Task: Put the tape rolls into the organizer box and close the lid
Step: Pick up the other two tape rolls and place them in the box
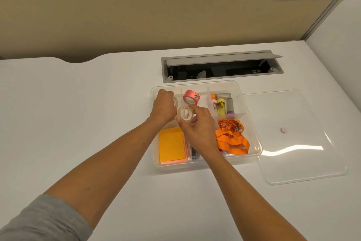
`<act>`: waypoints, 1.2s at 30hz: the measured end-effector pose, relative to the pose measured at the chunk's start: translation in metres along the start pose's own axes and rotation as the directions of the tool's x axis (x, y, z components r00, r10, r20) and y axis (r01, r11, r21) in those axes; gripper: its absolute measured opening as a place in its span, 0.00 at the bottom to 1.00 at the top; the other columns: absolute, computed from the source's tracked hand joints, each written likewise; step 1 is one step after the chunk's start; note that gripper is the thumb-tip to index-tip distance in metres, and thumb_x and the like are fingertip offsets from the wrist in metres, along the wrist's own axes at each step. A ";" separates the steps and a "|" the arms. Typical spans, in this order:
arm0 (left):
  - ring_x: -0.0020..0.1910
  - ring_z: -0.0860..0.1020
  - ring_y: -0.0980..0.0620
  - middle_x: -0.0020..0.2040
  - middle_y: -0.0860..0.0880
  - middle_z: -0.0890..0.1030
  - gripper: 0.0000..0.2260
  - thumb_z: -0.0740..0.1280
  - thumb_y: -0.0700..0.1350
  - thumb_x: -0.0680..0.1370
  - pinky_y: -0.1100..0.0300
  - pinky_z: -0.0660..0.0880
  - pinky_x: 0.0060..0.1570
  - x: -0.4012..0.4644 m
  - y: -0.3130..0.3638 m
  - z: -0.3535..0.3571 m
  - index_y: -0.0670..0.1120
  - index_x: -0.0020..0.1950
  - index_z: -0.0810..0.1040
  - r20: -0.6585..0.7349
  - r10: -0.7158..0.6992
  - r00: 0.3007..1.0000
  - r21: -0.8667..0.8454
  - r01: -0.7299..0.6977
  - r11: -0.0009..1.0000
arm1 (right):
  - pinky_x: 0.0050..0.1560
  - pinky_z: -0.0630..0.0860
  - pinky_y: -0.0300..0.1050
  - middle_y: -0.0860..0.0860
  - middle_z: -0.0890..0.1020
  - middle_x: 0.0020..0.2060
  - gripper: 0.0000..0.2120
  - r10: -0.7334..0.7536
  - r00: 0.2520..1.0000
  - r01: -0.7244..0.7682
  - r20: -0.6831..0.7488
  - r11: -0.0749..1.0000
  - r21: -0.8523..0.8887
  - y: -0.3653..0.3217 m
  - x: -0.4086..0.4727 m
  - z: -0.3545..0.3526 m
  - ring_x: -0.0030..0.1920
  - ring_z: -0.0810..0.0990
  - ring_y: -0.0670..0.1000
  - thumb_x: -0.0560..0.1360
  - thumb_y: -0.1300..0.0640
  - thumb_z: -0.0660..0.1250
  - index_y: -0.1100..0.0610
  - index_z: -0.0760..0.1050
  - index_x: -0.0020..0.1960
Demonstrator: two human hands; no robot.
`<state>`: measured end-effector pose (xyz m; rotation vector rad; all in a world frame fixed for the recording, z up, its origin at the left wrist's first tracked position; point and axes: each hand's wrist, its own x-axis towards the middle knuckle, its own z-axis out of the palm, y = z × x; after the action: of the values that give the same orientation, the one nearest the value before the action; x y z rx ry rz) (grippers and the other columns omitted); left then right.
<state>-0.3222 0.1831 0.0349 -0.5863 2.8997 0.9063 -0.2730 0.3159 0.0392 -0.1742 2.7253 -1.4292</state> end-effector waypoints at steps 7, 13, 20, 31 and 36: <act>0.59 0.76 0.41 0.67 0.42 0.71 0.22 0.72 0.45 0.73 0.52 0.76 0.59 -0.001 0.003 0.002 0.44 0.65 0.72 0.000 0.025 1.000 0.095 -0.025 0.995 | 0.42 0.70 0.31 0.48 0.76 0.59 0.24 -0.006 1.000 0.006 0.004 1.000 0.005 0.001 0.001 -0.001 0.52 0.78 0.48 0.72 0.44 0.70 0.46 0.70 0.66; 0.60 0.75 0.42 0.67 0.42 0.71 0.20 0.69 0.45 0.76 0.53 0.75 0.60 -0.001 0.003 0.002 0.44 0.66 0.72 0.008 0.055 0.998 0.144 -0.055 0.988 | 0.44 0.72 0.33 0.48 0.75 0.61 0.25 0.003 1.000 -0.003 0.005 1.000 -0.008 0.002 0.001 0.001 0.53 0.78 0.48 0.72 0.44 0.70 0.45 0.69 0.66; 0.57 0.77 0.42 0.65 0.42 0.73 0.18 0.69 0.46 0.76 0.53 0.76 0.57 -0.002 0.004 0.001 0.44 0.64 0.73 0.025 0.101 0.995 0.183 -0.104 0.978 | 0.42 0.69 0.29 0.48 0.76 0.60 0.24 -0.005 1.000 0.005 -0.008 1.000 -0.003 0.001 0.001 0.001 0.53 0.78 0.48 0.72 0.44 0.70 0.46 0.70 0.66; 0.64 0.74 0.43 0.69 0.43 0.72 0.22 0.71 0.41 0.74 0.55 0.73 0.61 -0.008 0.001 -0.022 0.44 0.68 0.72 -0.078 0.109 0.991 0.070 -0.103 0.992 | 0.40 0.71 0.30 0.47 0.76 0.59 0.25 -0.013 1.000 0.013 -0.013 1.000 0.016 -0.004 -0.002 0.002 0.50 0.78 0.47 0.72 0.42 0.70 0.45 0.69 0.66; 0.61 0.75 0.45 0.64 0.46 0.76 0.16 0.69 0.44 0.75 0.54 0.74 0.54 -0.027 -0.022 -0.040 0.47 0.63 0.76 -0.284 0.069 0.956 -0.037 -0.083 0.996 | 0.45 0.77 0.37 0.47 0.75 0.61 0.27 0.009 1.000 -0.009 -0.007 1.000 0.000 -0.004 0.002 0.002 0.51 0.79 0.48 0.71 0.44 0.71 0.45 0.67 0.68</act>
<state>-0.2864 0.1533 0.0599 -0.6623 3.1818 0.9795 -0.2749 0.3115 0.0419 -0.1564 2.7280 -1.4298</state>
